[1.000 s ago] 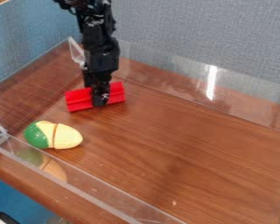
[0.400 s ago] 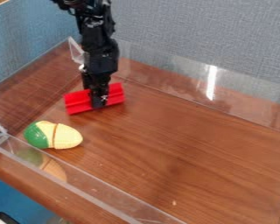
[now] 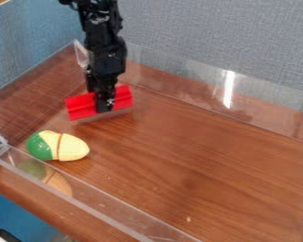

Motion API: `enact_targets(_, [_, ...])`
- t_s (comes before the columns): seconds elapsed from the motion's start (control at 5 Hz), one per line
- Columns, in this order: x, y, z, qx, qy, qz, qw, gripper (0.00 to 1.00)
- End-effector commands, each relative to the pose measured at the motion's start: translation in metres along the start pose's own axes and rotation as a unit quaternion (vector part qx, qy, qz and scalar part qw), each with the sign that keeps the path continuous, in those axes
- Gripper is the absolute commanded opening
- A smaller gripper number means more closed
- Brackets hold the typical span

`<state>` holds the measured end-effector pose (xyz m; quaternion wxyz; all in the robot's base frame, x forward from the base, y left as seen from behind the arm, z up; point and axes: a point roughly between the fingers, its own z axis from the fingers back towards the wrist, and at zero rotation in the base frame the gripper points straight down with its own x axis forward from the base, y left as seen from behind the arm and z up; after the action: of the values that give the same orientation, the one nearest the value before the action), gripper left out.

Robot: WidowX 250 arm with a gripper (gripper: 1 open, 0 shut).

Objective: Put the red object to the right side of the table

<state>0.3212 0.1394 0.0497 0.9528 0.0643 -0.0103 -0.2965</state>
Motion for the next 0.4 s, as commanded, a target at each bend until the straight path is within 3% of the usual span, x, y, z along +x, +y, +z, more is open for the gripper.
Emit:
enact_targets(0.0, [0.011,0.003,0.042,0.048,-0.03,-0.009,0.9983,0.0])
enact_targets(0.2, [0.022,-0.01,0.063,0.066,-0.046,-0.023,0.9965,0.0])
